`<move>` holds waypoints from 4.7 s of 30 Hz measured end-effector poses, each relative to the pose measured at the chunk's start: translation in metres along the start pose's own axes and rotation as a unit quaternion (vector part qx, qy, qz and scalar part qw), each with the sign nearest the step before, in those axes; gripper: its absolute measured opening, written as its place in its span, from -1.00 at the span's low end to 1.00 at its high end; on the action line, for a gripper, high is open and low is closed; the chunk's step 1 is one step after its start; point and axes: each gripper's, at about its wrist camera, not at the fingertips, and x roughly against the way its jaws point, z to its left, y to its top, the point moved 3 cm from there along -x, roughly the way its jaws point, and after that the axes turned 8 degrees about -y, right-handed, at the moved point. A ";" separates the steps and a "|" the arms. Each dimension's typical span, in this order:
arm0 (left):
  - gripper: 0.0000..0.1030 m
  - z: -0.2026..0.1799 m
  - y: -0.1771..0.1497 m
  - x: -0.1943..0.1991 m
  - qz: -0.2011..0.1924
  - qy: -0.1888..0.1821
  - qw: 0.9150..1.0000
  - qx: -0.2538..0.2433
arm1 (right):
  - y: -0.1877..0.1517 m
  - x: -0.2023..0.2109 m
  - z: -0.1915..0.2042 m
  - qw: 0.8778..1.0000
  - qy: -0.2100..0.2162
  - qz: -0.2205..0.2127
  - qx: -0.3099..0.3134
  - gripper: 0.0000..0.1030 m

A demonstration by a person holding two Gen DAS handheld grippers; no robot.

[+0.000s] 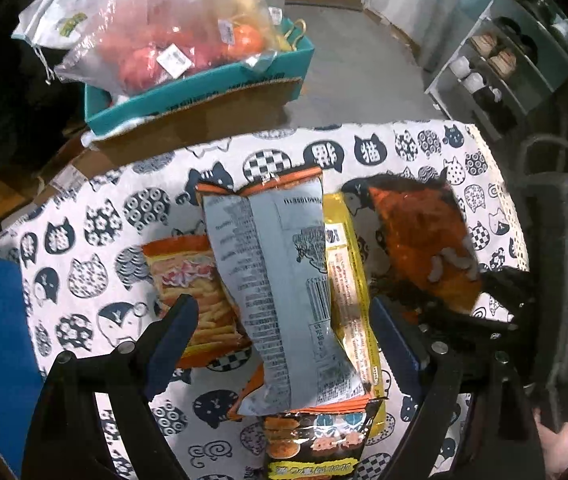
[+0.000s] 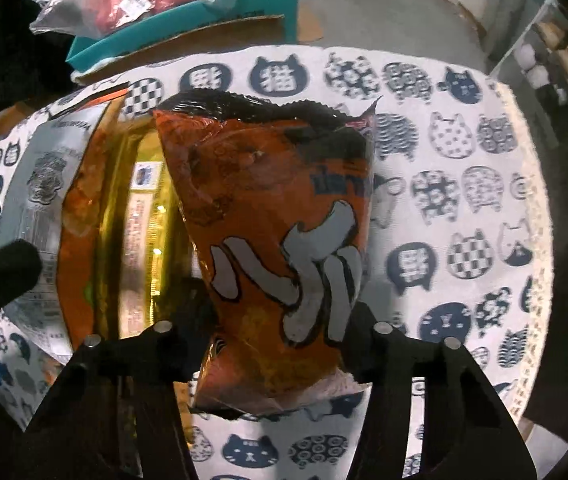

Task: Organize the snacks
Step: 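Grasp white-silver bag with left tool while right grasps orange chip bag, then lift and carry white bag in left tool while right carries orange bag to box, then release white bag into box with left tool while right drops orange bag in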

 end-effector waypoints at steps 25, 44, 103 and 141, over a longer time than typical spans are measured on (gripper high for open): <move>-0.44 -0.001 -0.011 0.034 -0.064 0.007 0.997 -0.048 | -0.001 0.043 -0.014 0.998 0.001 -0.056 -0.010 -0.26; -0.44 0.041 -0.042 0.118 -0.111 0.031 0.992 -0.050 | -0.004 0.113 0.028 0.992 0.035 -0.122 0.012 -0.26; -0.43 0.281 -0.186 0.228 -0.171 0.118 0.969 0.131 | -0.021 0.204 0.307 0.957 0.134 -0.161 0.199 -0.26; 0.50 0.309 -0.211 0.266 -0.192 0.139 0.955 0.175 | -0.026 0.181 0.407 0.945 0.212 -0.097 0.228 0.09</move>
